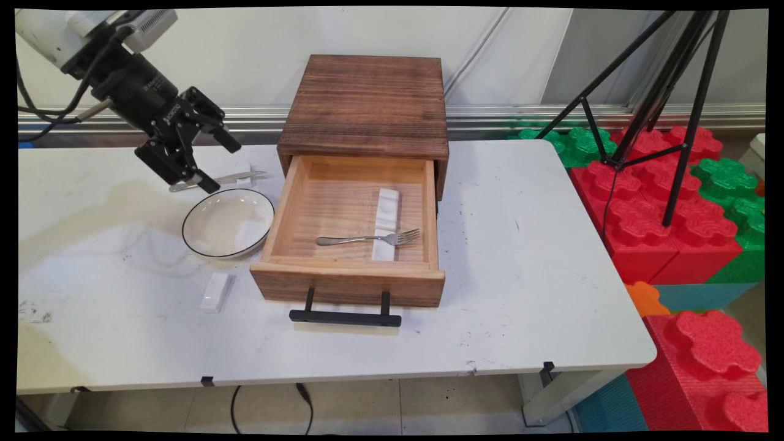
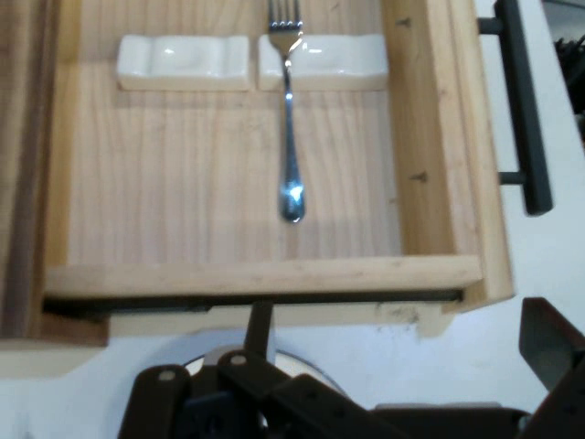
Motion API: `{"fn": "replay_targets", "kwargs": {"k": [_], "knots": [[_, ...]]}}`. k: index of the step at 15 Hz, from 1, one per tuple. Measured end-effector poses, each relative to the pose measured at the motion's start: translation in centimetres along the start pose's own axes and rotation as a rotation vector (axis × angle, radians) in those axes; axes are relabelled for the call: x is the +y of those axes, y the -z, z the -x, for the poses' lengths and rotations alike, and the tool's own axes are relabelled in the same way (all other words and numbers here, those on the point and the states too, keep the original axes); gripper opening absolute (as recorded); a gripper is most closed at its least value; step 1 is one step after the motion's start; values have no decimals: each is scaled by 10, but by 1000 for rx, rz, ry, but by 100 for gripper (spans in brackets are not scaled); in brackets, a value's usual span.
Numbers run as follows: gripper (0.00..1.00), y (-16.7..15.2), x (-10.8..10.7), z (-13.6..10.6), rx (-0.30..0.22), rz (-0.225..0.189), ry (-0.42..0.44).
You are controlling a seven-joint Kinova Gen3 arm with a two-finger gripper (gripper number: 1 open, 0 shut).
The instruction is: Pick up the knife from the left of the white plate
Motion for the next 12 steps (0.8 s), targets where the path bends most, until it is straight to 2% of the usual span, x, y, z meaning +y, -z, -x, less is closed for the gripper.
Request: {"fn": "replay_targets", "kwargs": {"k": [9,12], "knots": [[100,-12,-58,40,-95,-109,-10],[100,-25,-81,60,-148,-146,-11]]}}
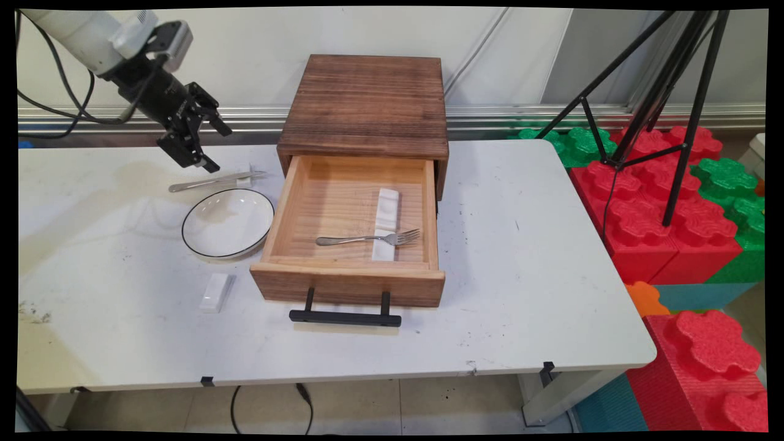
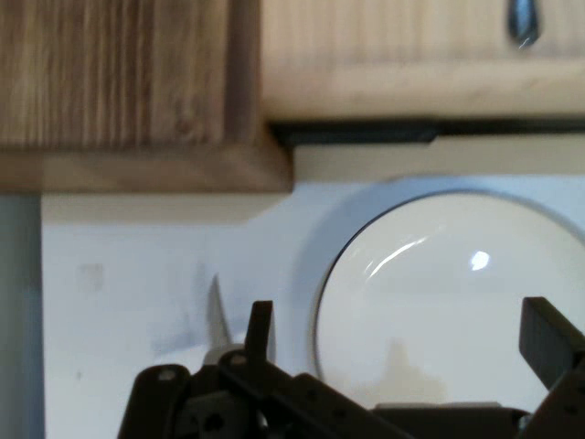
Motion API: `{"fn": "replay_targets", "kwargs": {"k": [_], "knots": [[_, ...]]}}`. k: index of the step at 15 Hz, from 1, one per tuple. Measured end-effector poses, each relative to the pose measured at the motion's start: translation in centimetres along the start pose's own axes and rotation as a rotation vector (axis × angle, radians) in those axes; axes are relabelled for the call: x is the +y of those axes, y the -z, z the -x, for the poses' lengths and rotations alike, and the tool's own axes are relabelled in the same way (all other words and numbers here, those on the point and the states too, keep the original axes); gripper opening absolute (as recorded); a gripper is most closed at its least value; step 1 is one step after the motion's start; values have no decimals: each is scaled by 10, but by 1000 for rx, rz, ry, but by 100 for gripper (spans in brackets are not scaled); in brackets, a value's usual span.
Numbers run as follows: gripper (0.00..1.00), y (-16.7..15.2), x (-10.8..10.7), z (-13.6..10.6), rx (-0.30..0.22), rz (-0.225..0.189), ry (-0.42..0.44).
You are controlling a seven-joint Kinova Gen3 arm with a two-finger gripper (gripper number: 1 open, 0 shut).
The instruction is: Pick up the knife from the left of the white plate
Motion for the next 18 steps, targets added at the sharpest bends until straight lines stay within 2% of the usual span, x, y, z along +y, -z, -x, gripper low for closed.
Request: {"fn": "replay_targets", "kwargs": {"k": [10,18], "knots": [[100,-55,-42,66,-183,-50,47],[100,-84,-57,91,-230,-37,48]]}}
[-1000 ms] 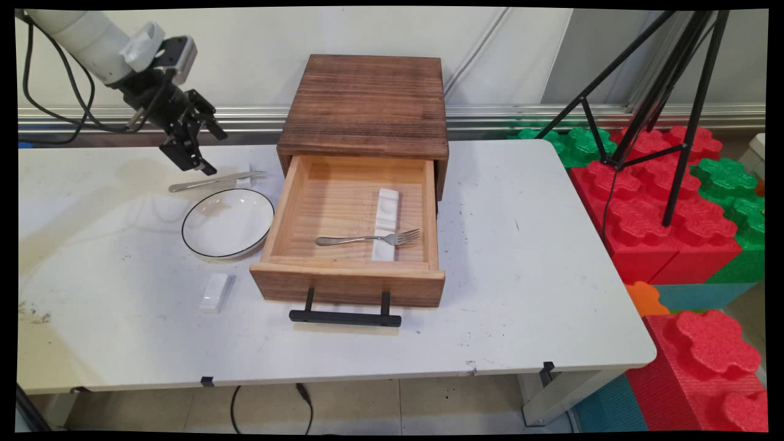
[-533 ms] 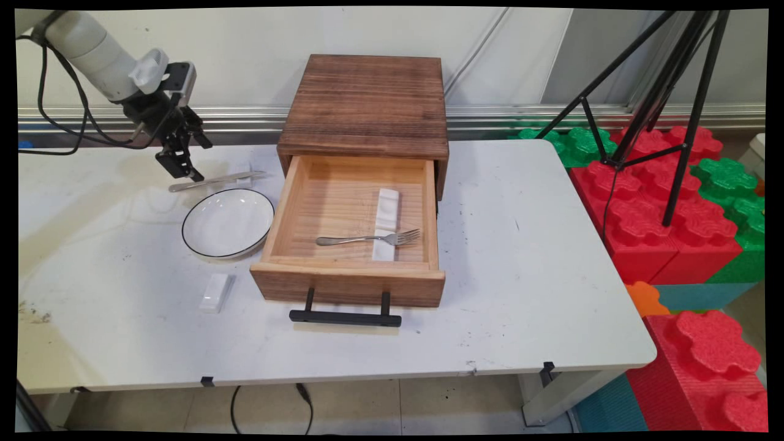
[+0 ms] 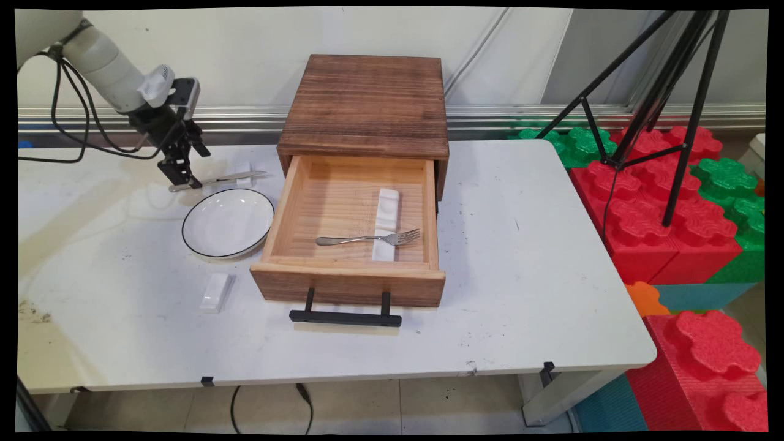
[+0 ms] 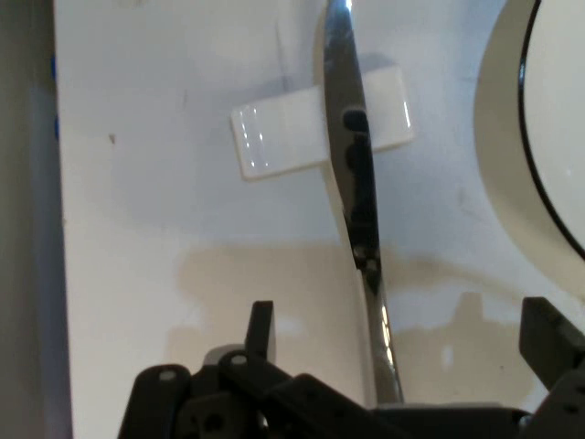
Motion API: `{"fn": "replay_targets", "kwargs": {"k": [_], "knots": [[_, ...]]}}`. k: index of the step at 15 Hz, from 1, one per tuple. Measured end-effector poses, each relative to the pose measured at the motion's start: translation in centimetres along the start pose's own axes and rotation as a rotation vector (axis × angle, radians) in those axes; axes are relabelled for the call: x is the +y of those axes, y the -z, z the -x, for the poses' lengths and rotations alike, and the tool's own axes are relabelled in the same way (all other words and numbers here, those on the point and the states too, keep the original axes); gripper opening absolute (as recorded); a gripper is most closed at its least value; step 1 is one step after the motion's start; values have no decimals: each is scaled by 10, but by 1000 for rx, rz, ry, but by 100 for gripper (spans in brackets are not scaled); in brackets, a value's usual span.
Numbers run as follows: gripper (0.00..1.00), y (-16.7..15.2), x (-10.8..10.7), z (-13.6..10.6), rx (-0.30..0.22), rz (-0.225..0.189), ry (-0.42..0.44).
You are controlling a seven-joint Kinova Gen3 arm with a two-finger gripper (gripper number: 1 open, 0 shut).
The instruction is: Pick up the knife from the left of the white plate
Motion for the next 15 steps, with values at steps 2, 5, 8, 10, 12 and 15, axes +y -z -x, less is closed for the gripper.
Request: {"fn": "replay_targets", "kwargs": {"k": [2,5,8,10,12,15], "knots": [[100,-8,-2,3,-4,7,1],[100,-18,-5,5,-1,12,7],[100,-24,-6,6,7,11,15],[100,-26,-8,5,12,10,19],[0,-29,-8,5,19,9,23],[0,-32,-10,4,26,6,27]]}}
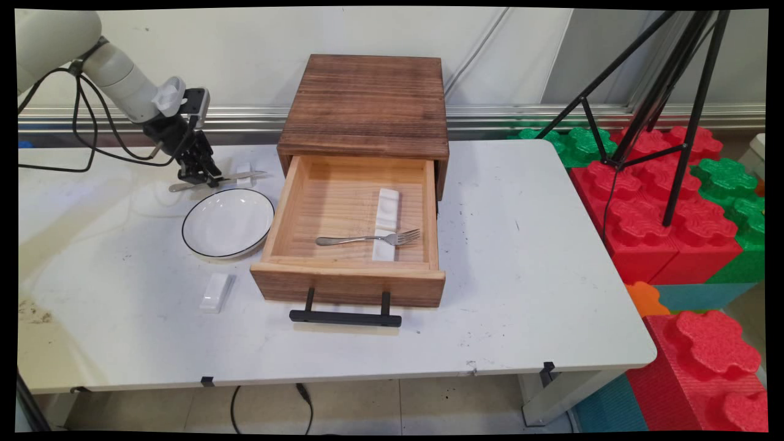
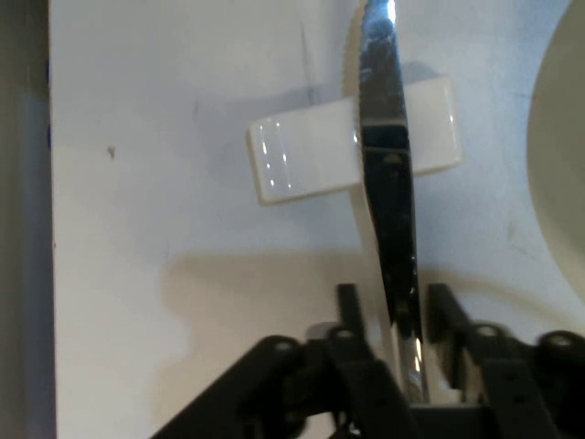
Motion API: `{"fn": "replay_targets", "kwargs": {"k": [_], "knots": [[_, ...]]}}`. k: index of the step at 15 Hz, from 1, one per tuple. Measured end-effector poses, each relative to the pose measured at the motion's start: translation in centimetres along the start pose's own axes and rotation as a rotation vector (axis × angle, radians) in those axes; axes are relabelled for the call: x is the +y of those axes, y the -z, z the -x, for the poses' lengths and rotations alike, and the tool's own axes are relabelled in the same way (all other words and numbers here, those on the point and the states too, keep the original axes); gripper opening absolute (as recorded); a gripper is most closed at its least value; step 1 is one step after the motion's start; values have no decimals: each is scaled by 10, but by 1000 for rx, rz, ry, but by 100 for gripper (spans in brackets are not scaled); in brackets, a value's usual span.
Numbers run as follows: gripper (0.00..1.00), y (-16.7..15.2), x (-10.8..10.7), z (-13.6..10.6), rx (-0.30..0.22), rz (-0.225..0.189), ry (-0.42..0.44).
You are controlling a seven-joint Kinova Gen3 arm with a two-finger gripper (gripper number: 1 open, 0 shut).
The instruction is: Pick up the knife from the left of the white plate, then place the picked object into the drawer
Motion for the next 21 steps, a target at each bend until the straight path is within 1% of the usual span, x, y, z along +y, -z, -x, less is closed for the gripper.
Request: {"fn": "replay_targets", "kwargs": {"k": [6,12,15,17,21], "knots": [[0,-2,0,0,1,-1,-2],[0,8,0,-1,4,-9,-15],[0,19,2,-2,7,-7,-28],[0,34,6,-2,12,-1,-41],[0,69,19,-4,33,27,-77]]}}
